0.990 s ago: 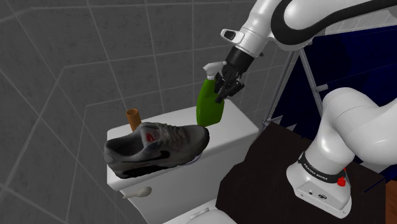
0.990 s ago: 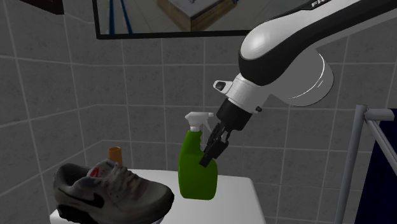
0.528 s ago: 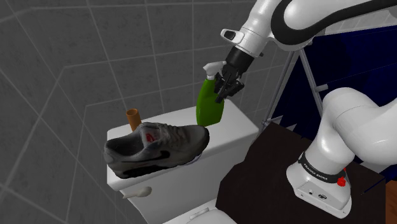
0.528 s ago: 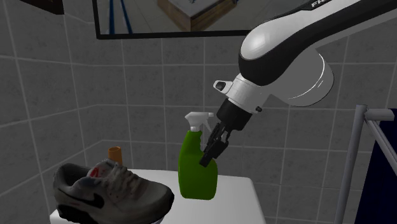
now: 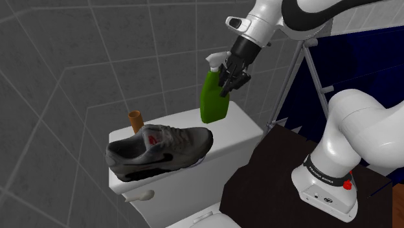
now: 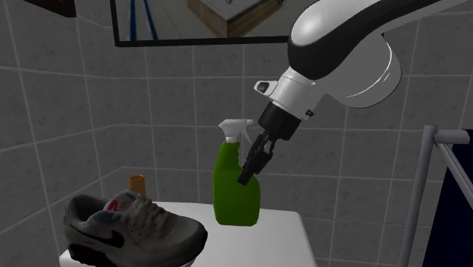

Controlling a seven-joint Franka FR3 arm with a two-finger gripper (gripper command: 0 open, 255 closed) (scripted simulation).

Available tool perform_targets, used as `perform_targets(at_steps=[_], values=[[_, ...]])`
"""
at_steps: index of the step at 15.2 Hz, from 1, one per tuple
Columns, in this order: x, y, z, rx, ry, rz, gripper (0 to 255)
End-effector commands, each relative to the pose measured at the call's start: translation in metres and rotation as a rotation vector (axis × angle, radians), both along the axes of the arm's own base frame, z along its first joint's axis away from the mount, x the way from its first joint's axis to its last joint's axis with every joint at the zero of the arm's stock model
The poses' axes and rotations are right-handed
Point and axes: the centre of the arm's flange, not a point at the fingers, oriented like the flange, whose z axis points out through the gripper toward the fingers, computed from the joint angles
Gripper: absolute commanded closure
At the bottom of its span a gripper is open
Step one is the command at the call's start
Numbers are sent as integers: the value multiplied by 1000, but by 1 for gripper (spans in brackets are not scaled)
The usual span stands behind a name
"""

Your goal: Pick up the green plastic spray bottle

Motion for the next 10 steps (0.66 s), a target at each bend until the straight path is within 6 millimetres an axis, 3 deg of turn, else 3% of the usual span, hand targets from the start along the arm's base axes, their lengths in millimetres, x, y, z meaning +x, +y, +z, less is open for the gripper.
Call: perform_targets(at_steps=[1,8,10], values=[[-1,0,11,0,0,0,255],[-1,0,48,0,0,0,255],[-1,0,48,0,0,0,255]])
